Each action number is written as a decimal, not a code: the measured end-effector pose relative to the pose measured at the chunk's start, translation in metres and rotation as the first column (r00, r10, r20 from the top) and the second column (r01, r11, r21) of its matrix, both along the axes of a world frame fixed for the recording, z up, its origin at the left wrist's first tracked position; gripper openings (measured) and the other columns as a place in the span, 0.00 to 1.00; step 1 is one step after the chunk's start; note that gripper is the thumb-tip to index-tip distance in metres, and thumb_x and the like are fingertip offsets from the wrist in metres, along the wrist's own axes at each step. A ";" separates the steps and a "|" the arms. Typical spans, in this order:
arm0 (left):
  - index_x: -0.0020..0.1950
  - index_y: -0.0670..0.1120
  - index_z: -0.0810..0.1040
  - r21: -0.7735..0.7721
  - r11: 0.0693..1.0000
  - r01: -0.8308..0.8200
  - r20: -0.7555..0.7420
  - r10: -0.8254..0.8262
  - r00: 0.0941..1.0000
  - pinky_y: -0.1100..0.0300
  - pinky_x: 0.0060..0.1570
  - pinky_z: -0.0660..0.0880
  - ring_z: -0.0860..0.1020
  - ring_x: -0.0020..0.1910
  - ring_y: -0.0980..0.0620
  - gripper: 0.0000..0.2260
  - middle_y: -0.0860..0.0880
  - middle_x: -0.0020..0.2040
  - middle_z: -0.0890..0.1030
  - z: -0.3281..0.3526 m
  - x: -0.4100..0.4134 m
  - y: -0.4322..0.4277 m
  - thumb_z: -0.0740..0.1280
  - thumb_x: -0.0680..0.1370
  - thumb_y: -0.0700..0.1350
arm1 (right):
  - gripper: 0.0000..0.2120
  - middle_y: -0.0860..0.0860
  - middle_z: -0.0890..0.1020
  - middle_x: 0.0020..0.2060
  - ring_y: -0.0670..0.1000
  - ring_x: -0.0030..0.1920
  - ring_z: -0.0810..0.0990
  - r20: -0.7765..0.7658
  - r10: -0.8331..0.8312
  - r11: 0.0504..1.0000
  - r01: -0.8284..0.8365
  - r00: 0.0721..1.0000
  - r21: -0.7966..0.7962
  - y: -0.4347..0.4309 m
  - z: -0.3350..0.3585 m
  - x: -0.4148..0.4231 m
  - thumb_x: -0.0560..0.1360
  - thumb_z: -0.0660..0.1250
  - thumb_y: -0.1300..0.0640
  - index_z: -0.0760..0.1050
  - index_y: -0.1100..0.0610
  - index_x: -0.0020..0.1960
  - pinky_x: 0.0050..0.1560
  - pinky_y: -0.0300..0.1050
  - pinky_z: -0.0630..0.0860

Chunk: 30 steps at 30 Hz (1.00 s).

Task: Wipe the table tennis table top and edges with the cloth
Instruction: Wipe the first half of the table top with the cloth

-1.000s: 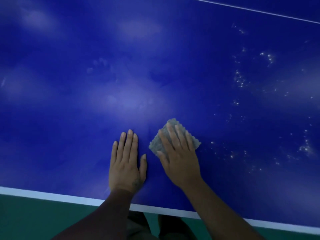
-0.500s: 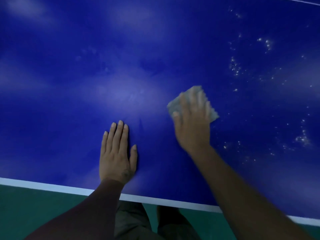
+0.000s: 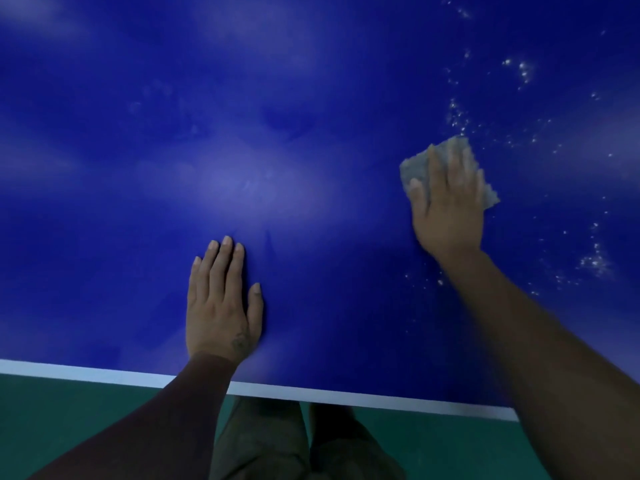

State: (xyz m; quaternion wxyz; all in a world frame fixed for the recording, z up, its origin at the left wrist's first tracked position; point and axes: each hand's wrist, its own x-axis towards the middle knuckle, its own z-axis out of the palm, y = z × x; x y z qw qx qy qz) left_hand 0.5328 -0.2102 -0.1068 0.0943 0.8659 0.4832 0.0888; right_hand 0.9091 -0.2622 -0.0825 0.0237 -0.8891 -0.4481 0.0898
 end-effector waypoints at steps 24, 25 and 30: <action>0.79 0.37 0.73 0.113 0.994 -0.004 0.050 -0.001 0.999 0.39 0.83 0.60 0.69 0.81 0.39 0.23 0.39 0.79 0.73 0.009 0.000 -0.003 0.62 0.86 0.48 | 0.31 0.58 0.46 0.87 0.61 0.86 0.45 -0.023 -0.152 0.987 0.151 0.988 -0.047 -0.037 0.008 -0.054 0.88 0.46 0.43 0.49 0.54 0.87 0.84 0.66 0.47; 0.78 0.37 0.74 0.119 0.993 0.002 0.044 -0.008 0.999 0.40 0.82 0.61 0.70 0.80 0.38 0.23 0.39 0.79 0.74 0.010 0.001 -0.003 0.62 0.86 0.48 | 0.30 0.59 0.47 0.87 0.62 0.86 0.46 0.002 -0.138 0.989 0.138 0.990 -0.050 -0.034 0.010 -0.070 0.88 0.47 0.45 0.49 0.55 0.87 0.84 0.66 0.48; 0.79 0.37 0.73 0.085 0.996 -0.040 -0.010 0.041 0.999 0.40 0.82 0.61 0.71 0.79 0.37 0.22 0.38 0.79 0.74 0.016 0.009 -0.008 0.58 0.87 0.45 | 0.32 0.60 0.44 0.86 0.62 0.86 0.43 0.002 0.211 0.976 -0.211 0.977 -0.058 -0.069 0.003 -0.183 0.88 0.49 0.46 0.46 0.56 0.88 0.85 0.65 0.48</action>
